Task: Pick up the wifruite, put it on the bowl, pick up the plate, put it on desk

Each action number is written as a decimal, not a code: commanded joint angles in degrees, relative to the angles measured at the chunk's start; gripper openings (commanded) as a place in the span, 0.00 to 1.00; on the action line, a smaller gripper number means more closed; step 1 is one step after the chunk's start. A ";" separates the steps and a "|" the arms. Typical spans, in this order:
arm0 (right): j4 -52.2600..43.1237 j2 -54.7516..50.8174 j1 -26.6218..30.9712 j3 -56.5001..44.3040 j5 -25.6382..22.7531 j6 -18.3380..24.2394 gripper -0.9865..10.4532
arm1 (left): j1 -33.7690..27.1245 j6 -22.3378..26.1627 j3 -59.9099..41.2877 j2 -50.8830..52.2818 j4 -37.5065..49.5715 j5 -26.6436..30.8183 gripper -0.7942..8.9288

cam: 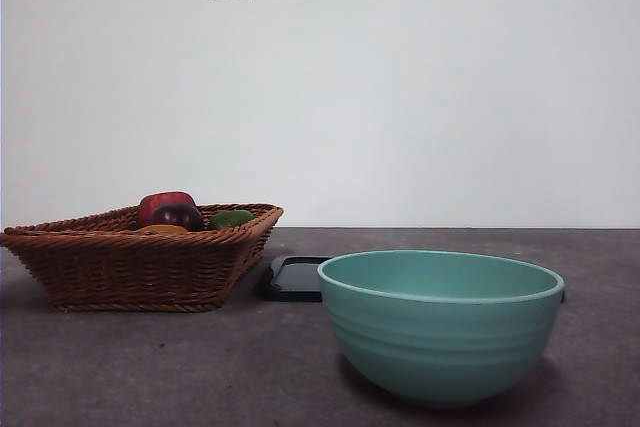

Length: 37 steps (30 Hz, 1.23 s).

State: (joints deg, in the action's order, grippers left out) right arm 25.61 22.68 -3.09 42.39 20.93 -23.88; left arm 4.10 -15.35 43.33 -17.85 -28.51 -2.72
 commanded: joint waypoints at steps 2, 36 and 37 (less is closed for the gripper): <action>2.54 3.98 -1.84 5.05 4.24 7.32 0.09 | 1.46 1.57 4.09 -1.49 0.15 -3.23 0.10; 24.96 8.33 -9.60 15.69 4.52 21.11 0.09 | 15.91 7.23 12.31 -19.28 -10.51 -25.66 0.10; 24.98 8.31 -9.60 15.69 4.52 21.11 0.09 | 15.91 7.23 12.31 -19.26 -10.49 -25.66 0.10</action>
State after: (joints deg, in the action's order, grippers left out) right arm 51.24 30.74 -12.43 57.21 25.32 -2.35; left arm 19.79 -9.10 54.37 -36.69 -39.48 -28.03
